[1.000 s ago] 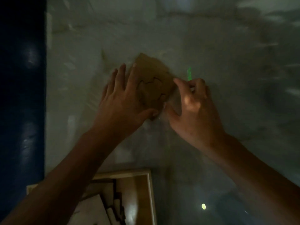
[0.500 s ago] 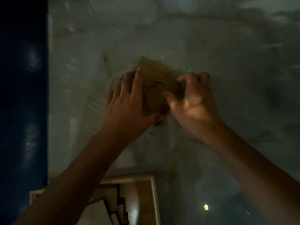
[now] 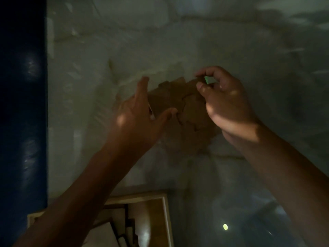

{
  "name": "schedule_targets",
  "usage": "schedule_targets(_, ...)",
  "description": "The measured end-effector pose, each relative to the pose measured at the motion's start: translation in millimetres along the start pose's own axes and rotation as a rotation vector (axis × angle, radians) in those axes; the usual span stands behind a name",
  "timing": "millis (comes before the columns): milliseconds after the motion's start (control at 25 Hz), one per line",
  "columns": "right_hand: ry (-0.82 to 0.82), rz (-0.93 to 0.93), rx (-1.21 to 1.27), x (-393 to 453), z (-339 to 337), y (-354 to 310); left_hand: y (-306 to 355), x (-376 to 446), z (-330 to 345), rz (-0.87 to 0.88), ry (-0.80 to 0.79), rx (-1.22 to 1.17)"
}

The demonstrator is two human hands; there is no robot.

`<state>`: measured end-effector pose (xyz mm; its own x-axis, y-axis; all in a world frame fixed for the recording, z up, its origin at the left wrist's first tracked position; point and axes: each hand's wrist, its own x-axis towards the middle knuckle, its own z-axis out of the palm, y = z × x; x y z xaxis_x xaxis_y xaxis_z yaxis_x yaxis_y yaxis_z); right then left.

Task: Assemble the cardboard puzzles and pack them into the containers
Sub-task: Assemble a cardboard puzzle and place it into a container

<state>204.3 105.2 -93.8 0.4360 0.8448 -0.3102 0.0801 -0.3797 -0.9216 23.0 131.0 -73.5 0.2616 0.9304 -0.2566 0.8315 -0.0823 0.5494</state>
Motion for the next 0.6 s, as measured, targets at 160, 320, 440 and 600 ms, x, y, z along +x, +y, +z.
schedule_targets(160, -0.121, 0.014, -0.101, -1.9, -4.0, -3.0, -0.9, 10.1, -18.4, -0.184, -0.068, -0.17)
schedule_targets(320, -0.256, 0.116, -0.186, -3.8, -7.4, -7.1, 10.7, 13.5, -18.7, -0.28, -0.268, -0.515)
schedule_targets(440, -0.301, 0.118, -0.167, -4.8, -9.3, -8.4, 20.1, 8.1, -9.7, -0.321, -0.309, -0.625)
schedule_targets(600, -0.317, 0.079, -0.163, -3.8, -13.3, -7.2, 19.8, 2.6, -2.3, -0.402, -0.375, -0.766)
